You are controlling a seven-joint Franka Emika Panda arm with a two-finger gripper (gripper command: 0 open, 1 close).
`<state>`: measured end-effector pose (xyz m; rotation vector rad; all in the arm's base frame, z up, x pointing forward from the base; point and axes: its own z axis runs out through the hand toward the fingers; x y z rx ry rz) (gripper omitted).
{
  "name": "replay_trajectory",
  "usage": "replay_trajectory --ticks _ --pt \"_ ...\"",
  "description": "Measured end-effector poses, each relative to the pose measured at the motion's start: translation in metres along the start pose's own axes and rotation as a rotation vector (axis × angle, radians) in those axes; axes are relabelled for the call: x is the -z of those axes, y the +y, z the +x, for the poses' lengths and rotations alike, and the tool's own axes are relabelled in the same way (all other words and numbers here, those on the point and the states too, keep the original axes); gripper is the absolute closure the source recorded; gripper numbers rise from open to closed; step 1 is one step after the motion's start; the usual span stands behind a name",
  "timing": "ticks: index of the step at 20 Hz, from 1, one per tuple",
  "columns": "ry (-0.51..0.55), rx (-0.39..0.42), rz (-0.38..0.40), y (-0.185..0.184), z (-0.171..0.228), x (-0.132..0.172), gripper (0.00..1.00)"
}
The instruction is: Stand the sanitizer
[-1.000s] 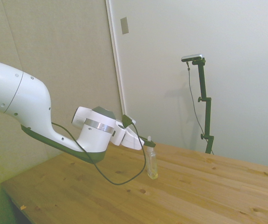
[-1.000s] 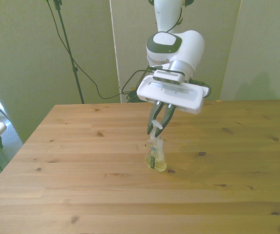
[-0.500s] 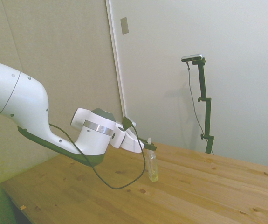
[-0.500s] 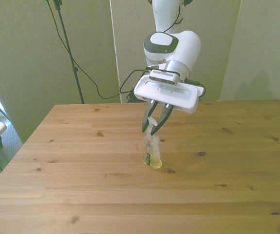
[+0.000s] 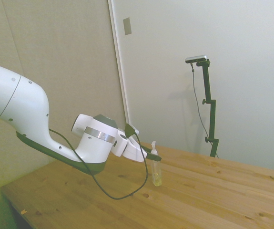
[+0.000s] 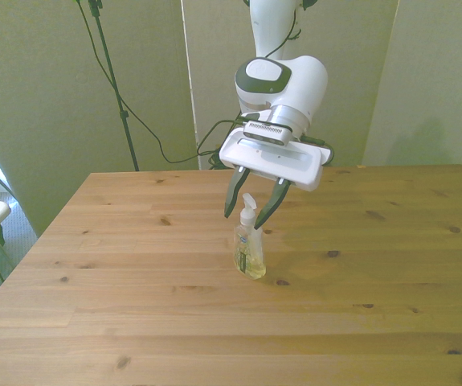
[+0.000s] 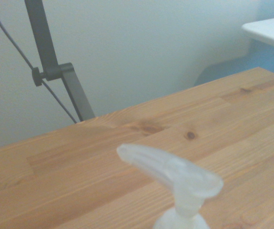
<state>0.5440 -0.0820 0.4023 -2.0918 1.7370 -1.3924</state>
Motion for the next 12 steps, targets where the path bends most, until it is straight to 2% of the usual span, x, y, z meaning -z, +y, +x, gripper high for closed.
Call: replay_trajectory --ticks 5,9,12 --pt "-0.143 0.045 -0.035 0.017 -0.011 0.013 0.00" --pt "-0.261 0.104 -0.087 0.034 -0.038 0.017 0.00" --pt "-0.328 0.159 -0.108 0.034 -0.055 0.022 0.00"
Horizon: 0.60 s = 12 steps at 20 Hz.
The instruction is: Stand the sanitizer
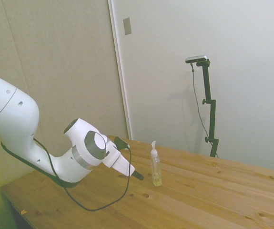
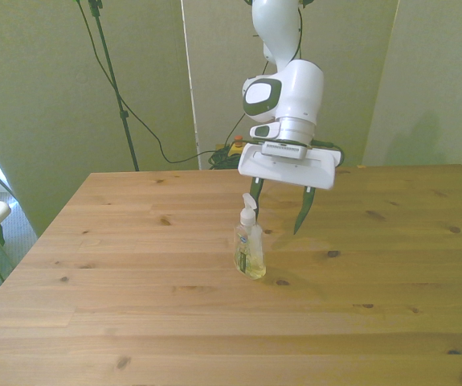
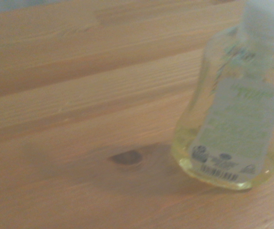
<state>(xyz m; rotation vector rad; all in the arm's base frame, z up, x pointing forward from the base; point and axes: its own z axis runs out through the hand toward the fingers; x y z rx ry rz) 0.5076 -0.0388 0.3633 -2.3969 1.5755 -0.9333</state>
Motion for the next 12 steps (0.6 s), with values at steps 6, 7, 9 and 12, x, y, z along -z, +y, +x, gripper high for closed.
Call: replay_trajectory --ticks 6,7,9,12 --pt "-0.091 0.104 -0.062 -0.015 -0.003 0.017 0.00" --pt "-0.113 0.121 -0.073 -0.018 -0.003 0.024 0.00" --pt "-0.152 0.156 -0.090 -0.023 0.008 0.041 0.00" --pt "-0.185 0.199 -0.100 -0.018 0.040 0.071 0.00"
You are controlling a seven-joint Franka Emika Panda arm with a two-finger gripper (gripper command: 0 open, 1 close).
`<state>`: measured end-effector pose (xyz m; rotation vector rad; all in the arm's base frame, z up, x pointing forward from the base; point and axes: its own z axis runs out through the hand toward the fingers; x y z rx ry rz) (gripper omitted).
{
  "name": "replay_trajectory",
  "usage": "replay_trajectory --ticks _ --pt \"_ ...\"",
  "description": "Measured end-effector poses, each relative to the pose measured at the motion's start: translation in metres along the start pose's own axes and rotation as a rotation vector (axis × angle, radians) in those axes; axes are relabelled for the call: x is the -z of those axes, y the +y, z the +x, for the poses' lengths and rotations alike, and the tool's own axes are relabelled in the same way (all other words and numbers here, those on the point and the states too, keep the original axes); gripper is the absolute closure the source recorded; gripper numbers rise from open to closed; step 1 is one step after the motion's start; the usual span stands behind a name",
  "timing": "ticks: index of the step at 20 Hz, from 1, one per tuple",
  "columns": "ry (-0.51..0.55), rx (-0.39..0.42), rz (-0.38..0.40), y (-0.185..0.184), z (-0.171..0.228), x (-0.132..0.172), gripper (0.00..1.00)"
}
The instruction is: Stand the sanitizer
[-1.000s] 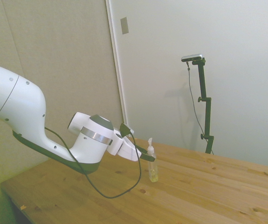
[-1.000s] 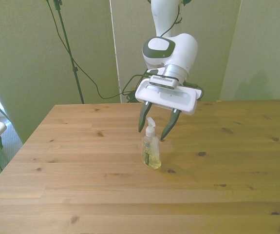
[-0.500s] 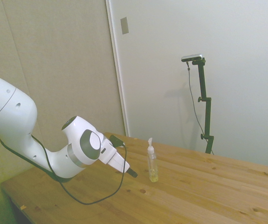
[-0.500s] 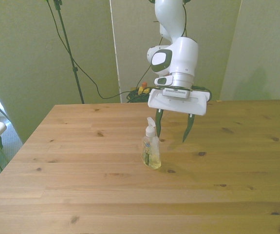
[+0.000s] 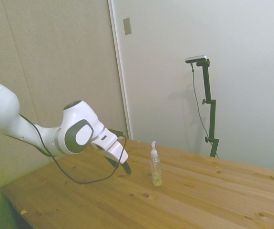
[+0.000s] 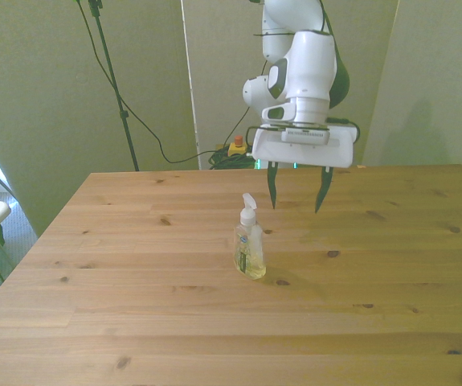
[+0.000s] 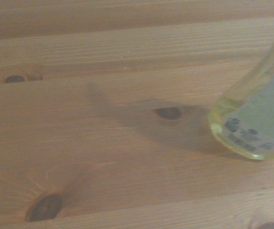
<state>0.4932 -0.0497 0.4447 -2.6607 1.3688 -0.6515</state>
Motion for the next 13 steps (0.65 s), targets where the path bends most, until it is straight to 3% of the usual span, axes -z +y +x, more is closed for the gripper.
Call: replay_trajectory --ticks 4,13 --pt "-0.046 0.050 -0.025 0.012 -0.001 0.020 0.00" --pt "-0.150 0.106 -0.089 0.049 -0.040 0.033 0.00"
